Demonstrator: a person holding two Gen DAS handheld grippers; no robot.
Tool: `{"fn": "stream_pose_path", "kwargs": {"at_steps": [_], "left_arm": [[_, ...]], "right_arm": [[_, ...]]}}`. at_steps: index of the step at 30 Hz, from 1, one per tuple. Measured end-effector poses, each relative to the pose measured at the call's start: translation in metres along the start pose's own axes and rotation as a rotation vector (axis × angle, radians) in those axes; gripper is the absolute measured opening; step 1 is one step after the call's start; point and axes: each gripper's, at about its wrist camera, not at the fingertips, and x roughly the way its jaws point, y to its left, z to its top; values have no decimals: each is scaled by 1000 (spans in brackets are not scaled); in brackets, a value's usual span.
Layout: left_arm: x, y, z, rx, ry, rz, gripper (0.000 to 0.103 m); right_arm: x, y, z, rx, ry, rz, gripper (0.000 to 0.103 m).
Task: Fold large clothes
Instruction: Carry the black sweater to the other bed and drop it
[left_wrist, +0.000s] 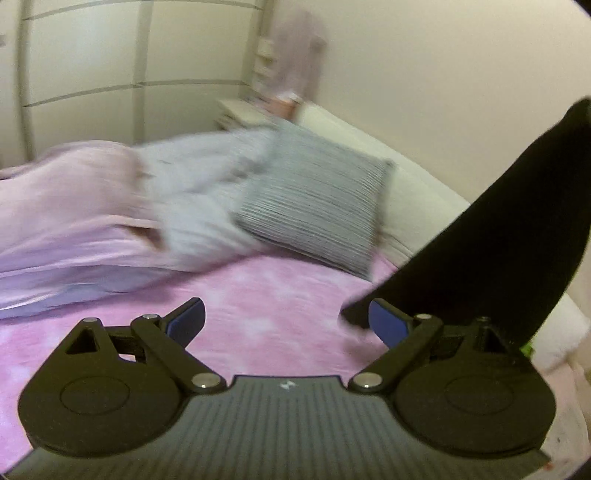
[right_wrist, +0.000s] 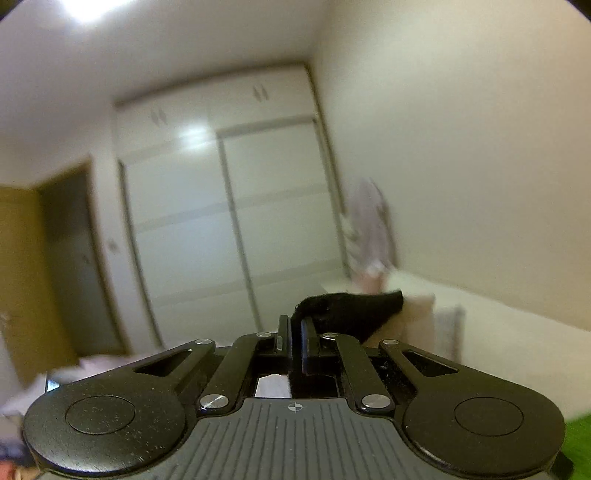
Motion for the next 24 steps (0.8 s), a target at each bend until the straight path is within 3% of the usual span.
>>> {"fn": "stream_pose_path", "kwargs": {"at_steps": [6,8,9,10,11,13,17,19,24], "left_arm": [[-121,107,-20,-79,-101,154,94],[-159,142,-35,-111,-108,221,94],[-177,158,-44,-126,-104,262,94],[-195,174,-55,-141,-99,304,94],[-208,187,-65,-157,-91,340,94],[-232,214,-91,-210,-54,419,94],[-262,247,-142,-315,32,519,94],[-277,251,-170,-357,72,550,94],[-278,231,-216,-437,158,583,94]], "right_arm": [[-8,110,21,113,-89,214,0],[-12,154,20,59,-116,251,0],[-9,178,18,-6,-72,243,0],[-2,201,11,-72,19,261,10],[10,217,0,-119,136,299,32],[25,240,-34,-115,325,364,46],[32,257,-120,-131,625,387,49],[7,249,-162,-168,745,375,49],[-19,240,-224,-244,930,404,49]]}}
